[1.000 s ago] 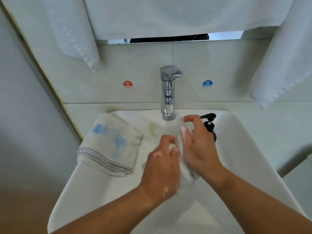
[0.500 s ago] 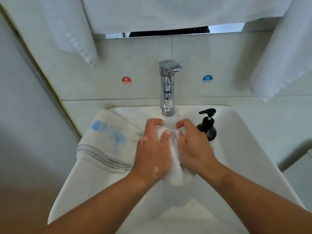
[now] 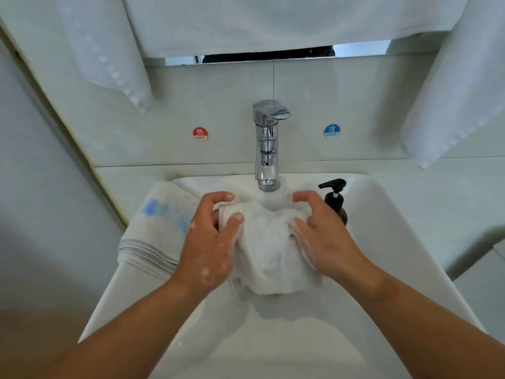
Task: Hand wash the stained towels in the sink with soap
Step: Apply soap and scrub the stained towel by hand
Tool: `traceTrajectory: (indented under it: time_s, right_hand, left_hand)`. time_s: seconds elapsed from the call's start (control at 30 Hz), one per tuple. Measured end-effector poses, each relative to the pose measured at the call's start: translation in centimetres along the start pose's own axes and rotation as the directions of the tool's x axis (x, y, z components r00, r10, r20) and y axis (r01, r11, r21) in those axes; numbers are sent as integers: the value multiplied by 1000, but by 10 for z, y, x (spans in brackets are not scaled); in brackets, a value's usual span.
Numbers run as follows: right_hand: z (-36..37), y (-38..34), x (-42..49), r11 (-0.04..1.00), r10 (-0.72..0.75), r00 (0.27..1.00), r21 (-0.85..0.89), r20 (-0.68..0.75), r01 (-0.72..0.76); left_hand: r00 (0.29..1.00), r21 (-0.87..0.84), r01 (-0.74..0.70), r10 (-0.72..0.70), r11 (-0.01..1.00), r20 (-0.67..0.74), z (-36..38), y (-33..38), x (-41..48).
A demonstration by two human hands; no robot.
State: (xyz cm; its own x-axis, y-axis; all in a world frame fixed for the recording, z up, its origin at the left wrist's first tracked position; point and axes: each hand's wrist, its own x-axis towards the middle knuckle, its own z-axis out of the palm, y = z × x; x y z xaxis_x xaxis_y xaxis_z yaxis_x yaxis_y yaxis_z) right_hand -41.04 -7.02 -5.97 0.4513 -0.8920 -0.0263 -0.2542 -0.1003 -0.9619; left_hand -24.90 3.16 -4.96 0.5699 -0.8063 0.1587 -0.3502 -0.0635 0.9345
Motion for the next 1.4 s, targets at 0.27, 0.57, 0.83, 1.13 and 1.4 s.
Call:
traceTrajectory:
  time_s: [0.27, 0.57, 0.83, 1.13, 1.4]
  right_hand:
    - [14, 7, 8, 965, 96, 995, 246, -7, -92]
    - [25, 4, -3, 981, -188, 974, 22, -128, 192]
    - [32, -9, -7, 922, -349, 905, -260, -245, 285]
    - [31, -16, -18, 889, -420, 889, -281, -185, 361]
    - [38, -10, -19, 902, -301, 951, -345, -71, 260]
  left_hand:
    - [939, -163, 339, -321, 927, 126, -6, -11, -1]
    - [952, -199, 304, -301, 931, 50, 19, -13, 3]
    - [992, 12, 97, -96, 995, -79, 43, 16, -21]
    - [995, 144, 49, -36, 988, -92, 44, 22, -13]
    - [985, 68, 108, -97, 992, -140, 37, 31, 10]
